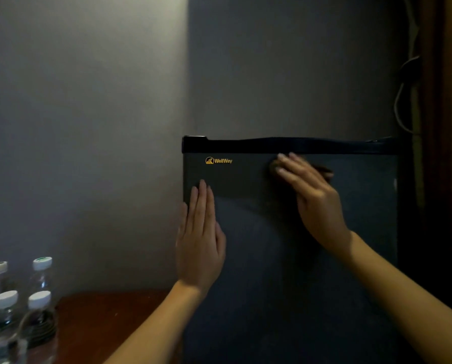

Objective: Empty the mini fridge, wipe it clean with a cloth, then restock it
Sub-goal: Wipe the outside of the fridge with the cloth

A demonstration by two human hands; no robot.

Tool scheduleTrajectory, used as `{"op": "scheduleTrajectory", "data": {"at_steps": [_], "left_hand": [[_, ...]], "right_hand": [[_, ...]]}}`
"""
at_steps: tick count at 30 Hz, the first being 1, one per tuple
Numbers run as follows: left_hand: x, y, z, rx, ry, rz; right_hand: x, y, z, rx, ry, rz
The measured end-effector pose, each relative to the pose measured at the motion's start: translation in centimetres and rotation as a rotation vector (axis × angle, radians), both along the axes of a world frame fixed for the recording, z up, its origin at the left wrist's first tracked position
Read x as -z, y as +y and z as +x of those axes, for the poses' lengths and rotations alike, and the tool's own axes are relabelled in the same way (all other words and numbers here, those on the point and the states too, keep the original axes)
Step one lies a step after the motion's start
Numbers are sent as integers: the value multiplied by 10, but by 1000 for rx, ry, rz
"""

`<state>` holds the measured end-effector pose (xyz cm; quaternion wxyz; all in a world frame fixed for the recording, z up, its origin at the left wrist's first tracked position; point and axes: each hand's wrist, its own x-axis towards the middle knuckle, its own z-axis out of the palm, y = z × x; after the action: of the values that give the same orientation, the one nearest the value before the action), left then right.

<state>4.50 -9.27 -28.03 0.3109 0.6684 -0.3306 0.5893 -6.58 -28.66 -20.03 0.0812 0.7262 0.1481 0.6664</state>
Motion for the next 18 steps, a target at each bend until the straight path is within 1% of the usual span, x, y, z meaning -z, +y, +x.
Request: {"op": "scheduleTrajectory", "data": {"at_steps": [2, 4, 5, 7, 9, 10, 11, 12, 15, 16, 18], "left_hand": [[0, 0, 0, 5, -14, 28], [0, 0, 1, 14, -9, 28], [0, 0, 1, 16, -8, 23], [-1, 1, 1, 7, -14, 18], [-1, 1, 1, 14, -20, 21], [-1, 1, 1, 19, -18, 22], [-1, 1, 1, 22, -14, 22], [-1, 0, 2, 24, -10, 20], [-1, -1, 1, 30, -12, 20], [-1, -1, 1, 31, -11, 22], [-1, -1, 1, 37, -6, 23]], "right_hand": [[-14, 6, 4, -19, -84, 134], [-14, 22, 15, -50, -113, 179], [-7, 28, 19, -61, -94, 157], [15, 27, 19, -44, 1, 23], [32, 7, 4, 6, 82, -115], [35, -8, -6, 21, 95, -132], [34, -21, -15, 31, 86, -97], [30, -32, -21, 38, 51, -20], [0, -40, -21, 37, -113, 284], [-7, -32, -15, 23, -158, 346], [-8, -16, -3, -1, -178, 350]]}}
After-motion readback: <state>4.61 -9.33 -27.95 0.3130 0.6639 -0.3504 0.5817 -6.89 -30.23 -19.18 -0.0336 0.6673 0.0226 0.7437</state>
